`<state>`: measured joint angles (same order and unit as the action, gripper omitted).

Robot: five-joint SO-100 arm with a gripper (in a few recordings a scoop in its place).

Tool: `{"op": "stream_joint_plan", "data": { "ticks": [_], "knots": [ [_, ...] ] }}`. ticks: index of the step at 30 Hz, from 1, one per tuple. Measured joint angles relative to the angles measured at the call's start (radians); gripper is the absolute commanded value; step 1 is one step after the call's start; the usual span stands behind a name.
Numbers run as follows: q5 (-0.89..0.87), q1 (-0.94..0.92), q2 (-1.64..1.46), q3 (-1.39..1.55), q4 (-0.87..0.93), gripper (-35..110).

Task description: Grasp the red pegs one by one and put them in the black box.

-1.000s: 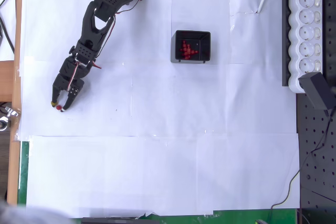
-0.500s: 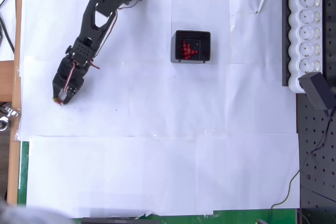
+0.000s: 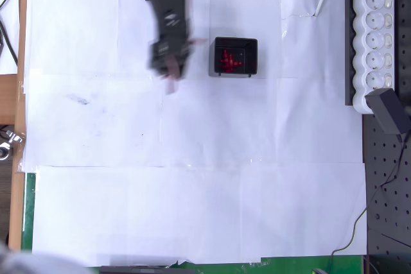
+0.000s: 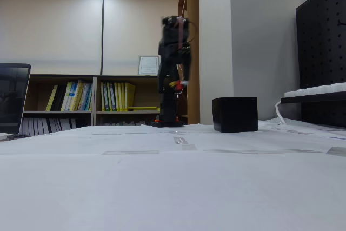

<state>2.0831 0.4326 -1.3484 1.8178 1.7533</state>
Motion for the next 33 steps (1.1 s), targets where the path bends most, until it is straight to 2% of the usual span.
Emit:
{"op": "stream_joint_plan", "data": {
  "ticks": [4,11,19,24,28,33],
  "knots": [
    [0.126,0.198,-0.002,0.012,-0.038,0],
    [0.198,0.287,-0.146,-0.029,-0.204,0],
    [0.160,0.281,-0.183,-0.252,-0.397,6],
    [0.135,0.287,-0.183,-0.275,-0.396,18],
    [0.152,0.272,-0.158,-0.270,-0.377,21],
    [0.189,0.147,-0.037,-0.141,-0.293,21]
  ]
}}
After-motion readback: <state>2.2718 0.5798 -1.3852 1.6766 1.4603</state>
